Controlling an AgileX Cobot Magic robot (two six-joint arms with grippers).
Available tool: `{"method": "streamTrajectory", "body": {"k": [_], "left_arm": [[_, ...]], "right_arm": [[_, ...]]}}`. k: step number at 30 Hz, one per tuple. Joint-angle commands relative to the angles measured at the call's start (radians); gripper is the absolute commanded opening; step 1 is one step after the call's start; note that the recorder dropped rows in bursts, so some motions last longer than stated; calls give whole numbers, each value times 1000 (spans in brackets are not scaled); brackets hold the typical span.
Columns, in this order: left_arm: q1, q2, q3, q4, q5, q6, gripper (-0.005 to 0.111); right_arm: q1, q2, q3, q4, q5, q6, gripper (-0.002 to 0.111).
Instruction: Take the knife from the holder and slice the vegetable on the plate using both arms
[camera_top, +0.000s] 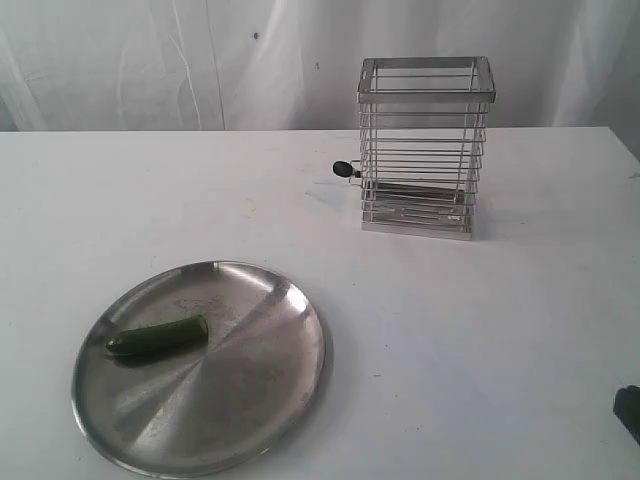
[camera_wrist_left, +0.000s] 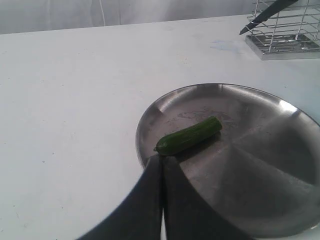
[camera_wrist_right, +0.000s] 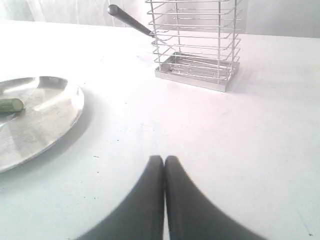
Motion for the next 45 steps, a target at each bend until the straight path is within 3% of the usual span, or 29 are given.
{"method": "streamTrajectory", "body": {"k": [1, 3, 6, 10, 17, 21, 26, 30, 35, 36, 40, 45], "left_arm": [[-6, -4, 3, -9, 0, -1, 0], [-6, -4, 3, -9, 0, -1, 0], [-6, -4, 3, -9, 0, -1, 0], [-6, -4, 3, -9, 0, -1, 0], [-6, -4, 3, -9, 0, -1, 0], [-6, -4, 3, -9, 0, -1, 0], [-6, -4, 3, -9, 0, -1, 0], [-6, -4, 3, -9, 0, -1, 0], [-6, -4, 3, -9, 0, -1, 0], [-6, -4, 3, -9, 0, -1, 0], [-6, -4, 3, -9, 0, -1, 0], [-6, -4, 3, -9, 0, -1, 0]], "right_arm": [[-1, -6, 5, 40, -21, -13, 0], [-1, -6, -65, 256, -47, -5, 0], [-1, 2, -231, 198, 8, 34, 0], [-1, 136, -465, 258, 152, 130, 0], [-1, 312, -620, 318, 236, 106, 0], [-1, 469, -720, 395, 337, -134, 0], [1, 798, -997, 393, 597, -380, 2], [57, 1056, -1197, 338, 692, -548, 18], [188, 1290, -1315, 5, 619, -544, 61], [209, 1315, -1321, -53, 597, -520, 66], [282, 1435, -1350, -236, 484, -386, 68], [318, 1626, -1476, -316, 528, -317, 68]]}}
